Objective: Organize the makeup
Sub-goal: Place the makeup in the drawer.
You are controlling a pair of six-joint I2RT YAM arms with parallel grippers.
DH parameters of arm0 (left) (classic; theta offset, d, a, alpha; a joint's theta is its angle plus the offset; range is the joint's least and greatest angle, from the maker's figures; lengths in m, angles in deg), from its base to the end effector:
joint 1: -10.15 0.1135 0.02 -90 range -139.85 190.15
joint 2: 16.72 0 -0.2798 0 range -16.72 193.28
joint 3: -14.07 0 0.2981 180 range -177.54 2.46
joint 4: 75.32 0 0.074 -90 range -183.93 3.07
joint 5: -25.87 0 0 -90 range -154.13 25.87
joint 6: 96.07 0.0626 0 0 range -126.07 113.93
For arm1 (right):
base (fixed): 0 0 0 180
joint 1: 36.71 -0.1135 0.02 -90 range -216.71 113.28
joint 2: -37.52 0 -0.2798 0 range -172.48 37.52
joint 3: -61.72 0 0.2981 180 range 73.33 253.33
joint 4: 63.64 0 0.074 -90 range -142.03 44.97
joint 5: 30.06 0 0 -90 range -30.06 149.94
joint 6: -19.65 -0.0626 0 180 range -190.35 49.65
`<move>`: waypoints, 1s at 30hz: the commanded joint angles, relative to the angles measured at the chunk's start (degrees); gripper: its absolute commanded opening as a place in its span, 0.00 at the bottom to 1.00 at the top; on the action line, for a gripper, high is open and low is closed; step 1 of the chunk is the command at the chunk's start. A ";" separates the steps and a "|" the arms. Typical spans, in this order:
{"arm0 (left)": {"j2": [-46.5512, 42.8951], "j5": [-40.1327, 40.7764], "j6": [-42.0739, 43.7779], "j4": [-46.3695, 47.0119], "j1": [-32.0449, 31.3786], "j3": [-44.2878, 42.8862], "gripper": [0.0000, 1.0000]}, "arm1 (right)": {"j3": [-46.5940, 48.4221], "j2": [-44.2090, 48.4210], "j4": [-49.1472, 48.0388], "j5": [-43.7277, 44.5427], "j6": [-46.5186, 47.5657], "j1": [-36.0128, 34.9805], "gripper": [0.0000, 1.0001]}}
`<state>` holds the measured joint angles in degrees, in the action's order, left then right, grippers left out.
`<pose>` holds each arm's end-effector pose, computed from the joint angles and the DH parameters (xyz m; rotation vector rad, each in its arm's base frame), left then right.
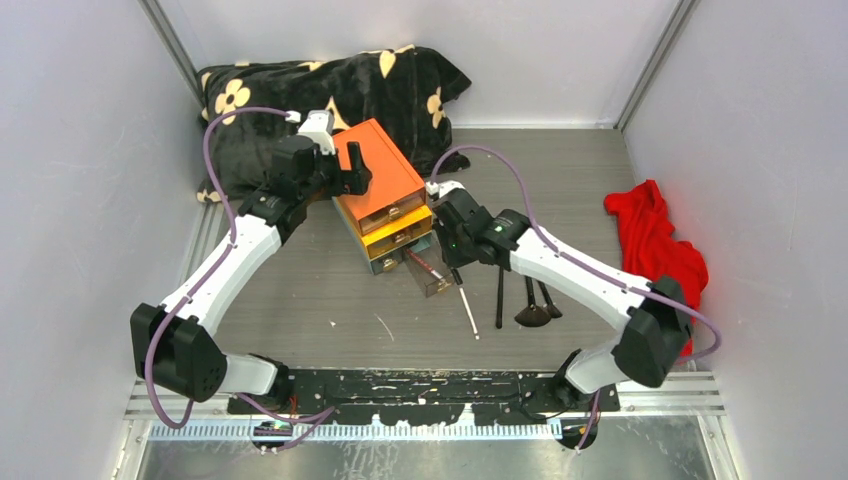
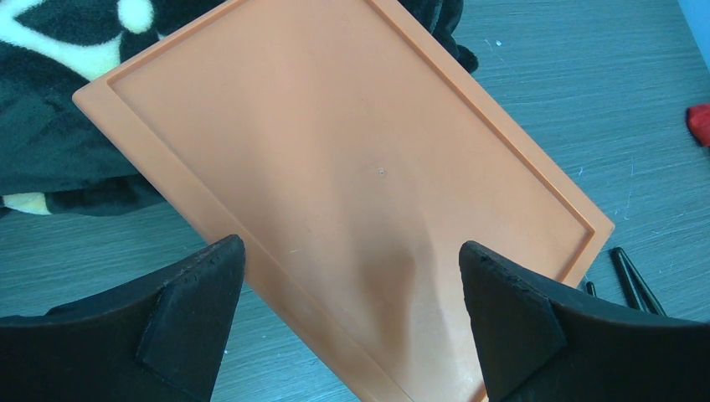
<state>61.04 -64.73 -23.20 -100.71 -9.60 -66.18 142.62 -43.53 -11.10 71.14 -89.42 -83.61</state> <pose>0.3615 -0.1305 0.3467 0.0526 1.9949 -0.4285 0.2526 0.2521 0.2814 -0.5170 2.4285 0.2520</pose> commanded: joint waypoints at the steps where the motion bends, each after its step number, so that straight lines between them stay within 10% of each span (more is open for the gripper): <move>1: -0.04 0.60 -0.72 -7.23 0.63 1.94 1.00 | 3.24 -5.42 1.25 -3.44 2.99 -0.30 0.01; 21: -1.37 1.08 0.06 -8.10 0.60 1.71 1.00 | 7.86 -16.52 -8.22 -3.61 3.69 0.54 0.07; 30: -1.69 1.47 0.51 -8.43 0.59 1.15 1.00 | 7.03 -17.97 -10.56 0.68 3.10 0.58 0.67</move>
<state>60.38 -64.16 -23.94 -105.74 -9.23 -64.78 148.33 -60.89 -17.29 69.31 -86.17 -83.41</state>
